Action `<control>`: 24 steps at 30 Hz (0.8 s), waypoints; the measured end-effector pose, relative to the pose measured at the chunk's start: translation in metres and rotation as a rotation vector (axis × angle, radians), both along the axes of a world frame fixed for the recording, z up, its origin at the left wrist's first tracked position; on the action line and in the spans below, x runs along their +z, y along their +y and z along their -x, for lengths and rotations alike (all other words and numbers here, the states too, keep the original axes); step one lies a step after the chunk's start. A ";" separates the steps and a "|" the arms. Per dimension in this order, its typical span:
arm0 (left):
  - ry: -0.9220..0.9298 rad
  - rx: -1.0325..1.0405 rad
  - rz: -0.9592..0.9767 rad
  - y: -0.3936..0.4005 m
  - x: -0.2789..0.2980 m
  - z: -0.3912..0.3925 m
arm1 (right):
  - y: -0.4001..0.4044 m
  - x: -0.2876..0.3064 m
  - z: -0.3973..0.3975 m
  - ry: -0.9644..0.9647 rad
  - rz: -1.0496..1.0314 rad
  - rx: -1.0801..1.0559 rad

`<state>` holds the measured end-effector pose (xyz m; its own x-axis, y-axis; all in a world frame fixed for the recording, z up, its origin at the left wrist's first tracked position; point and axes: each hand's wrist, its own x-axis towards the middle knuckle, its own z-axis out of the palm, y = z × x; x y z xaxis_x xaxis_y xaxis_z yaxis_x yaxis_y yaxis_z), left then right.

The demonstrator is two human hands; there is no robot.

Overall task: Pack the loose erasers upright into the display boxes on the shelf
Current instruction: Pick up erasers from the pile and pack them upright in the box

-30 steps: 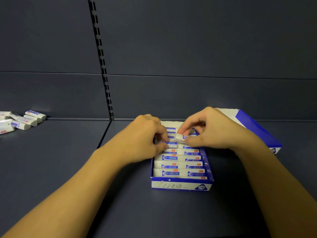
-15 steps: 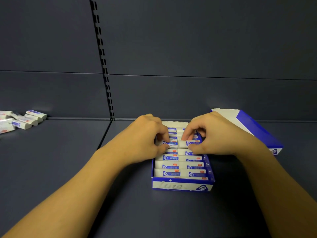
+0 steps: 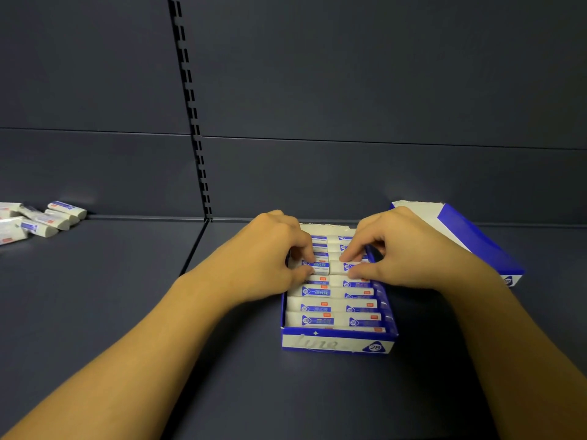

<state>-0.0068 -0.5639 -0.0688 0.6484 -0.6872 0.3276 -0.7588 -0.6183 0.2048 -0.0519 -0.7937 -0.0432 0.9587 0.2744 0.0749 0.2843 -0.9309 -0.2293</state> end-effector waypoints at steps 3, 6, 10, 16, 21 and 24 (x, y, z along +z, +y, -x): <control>-0.005 -0.002 0.008 0.000 0.000 0.000 | 0.000 -0.001 -0.001 0.002 0.026 0.015; -0.002 0.003 -0.001 -0.001 0.000 0.000 | 0.000 -0.001 -0.002 0.025 0.029 0.026; -0.005 0.014 0.008 -0.002 -0.001 -0.001 | -0.001 -0.002 -0.002 0.013 0.016 0.031; -0.017 0.031 0.021 -0.005 -0.002 0.001 | -0.002 -0.003 -0.002 -0.017 -0.027 0.029; -0.018 0.035 0.011 -0.005 -0.002 0.002 | -0.004 -0.005 -0.004 -0.024 -0.028 0.035; -0.021 0.032 -0.005 -0.005 -0.001 0.002 | -0.005 -0.007 -0.004 -0.036 -0.047 0.057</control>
